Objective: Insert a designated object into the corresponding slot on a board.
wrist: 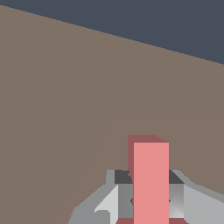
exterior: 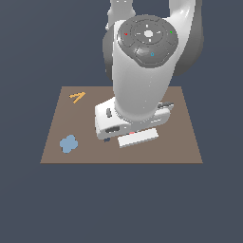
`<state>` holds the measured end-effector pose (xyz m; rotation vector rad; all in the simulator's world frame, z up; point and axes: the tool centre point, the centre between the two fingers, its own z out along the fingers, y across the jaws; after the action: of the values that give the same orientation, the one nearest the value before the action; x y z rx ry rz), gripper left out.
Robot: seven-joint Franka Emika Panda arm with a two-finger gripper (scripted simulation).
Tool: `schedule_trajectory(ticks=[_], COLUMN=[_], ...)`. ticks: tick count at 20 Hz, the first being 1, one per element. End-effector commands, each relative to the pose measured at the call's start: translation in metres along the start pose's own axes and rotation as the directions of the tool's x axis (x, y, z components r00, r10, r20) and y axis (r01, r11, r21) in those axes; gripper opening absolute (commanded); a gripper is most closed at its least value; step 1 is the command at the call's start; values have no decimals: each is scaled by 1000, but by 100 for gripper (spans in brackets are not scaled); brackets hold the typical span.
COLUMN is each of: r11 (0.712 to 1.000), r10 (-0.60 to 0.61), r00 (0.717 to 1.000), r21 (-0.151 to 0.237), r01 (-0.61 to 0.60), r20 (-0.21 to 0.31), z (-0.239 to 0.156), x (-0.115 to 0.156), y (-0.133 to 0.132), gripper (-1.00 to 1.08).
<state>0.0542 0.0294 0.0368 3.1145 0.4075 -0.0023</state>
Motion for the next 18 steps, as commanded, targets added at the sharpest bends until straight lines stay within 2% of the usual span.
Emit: schedule_trajectory(ticks=[1,4,8,18], r11=[1000,1000,1000,1000], r10=[1,3,3,4], r00=[1000,1000,1000,1000], r21=[0,0,0,0], r01=[-1,-3,-3,-4], r20=[-1,-1,-1,0], z=[-1,-2,-3,6], x=[-9,-17,-23,-24], y=[27,52,72,79], gripper=[-100,-100,-100,-100])
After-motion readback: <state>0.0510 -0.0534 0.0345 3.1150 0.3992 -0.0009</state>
